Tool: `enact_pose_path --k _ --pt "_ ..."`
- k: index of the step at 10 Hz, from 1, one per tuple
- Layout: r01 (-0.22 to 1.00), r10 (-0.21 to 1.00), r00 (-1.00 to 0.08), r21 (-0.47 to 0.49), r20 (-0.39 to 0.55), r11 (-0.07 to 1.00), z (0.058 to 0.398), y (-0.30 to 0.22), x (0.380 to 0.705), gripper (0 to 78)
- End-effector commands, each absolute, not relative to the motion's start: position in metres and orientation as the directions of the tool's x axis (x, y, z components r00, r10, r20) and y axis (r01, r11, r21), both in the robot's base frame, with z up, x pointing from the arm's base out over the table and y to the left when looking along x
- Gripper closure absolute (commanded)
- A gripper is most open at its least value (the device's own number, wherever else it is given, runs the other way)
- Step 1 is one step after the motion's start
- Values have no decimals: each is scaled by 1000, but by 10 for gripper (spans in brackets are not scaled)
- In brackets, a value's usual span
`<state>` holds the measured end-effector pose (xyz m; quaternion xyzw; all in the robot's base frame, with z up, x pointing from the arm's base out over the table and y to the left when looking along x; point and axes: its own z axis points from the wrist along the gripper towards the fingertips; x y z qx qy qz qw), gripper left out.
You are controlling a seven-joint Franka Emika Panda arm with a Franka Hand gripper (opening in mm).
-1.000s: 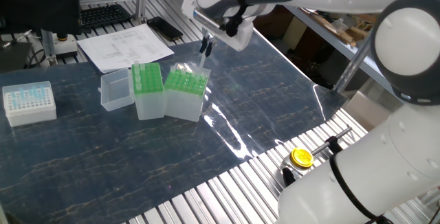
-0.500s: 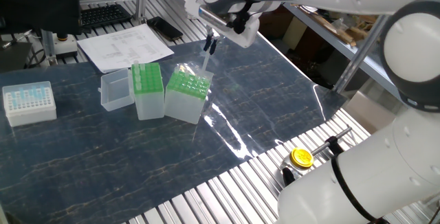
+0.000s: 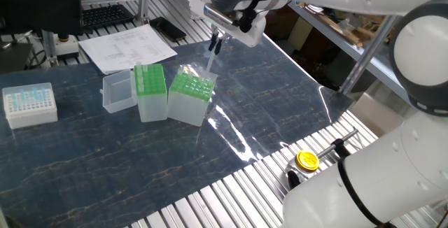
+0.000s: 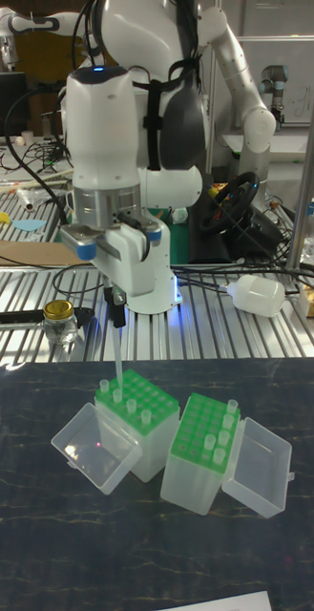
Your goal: Transfer all large pipette tips from one holder to another
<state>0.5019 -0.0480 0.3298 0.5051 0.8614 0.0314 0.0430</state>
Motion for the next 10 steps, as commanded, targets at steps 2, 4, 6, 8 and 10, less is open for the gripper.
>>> enact_pose_path --k 2,4,6,8,10 --pt "881 885 -463 87 -39 465 353 -42 505 764" --pt "884 888 -459 88 -34 460 359 -44 507 764" --pt "886 890 -454 87 -30 455 364 -43 508 764" --pt "895 899 -438 91 -23 438 369 -37 503 764" --pt "906 912 -411 102 -13 410 369 -33 504 764"
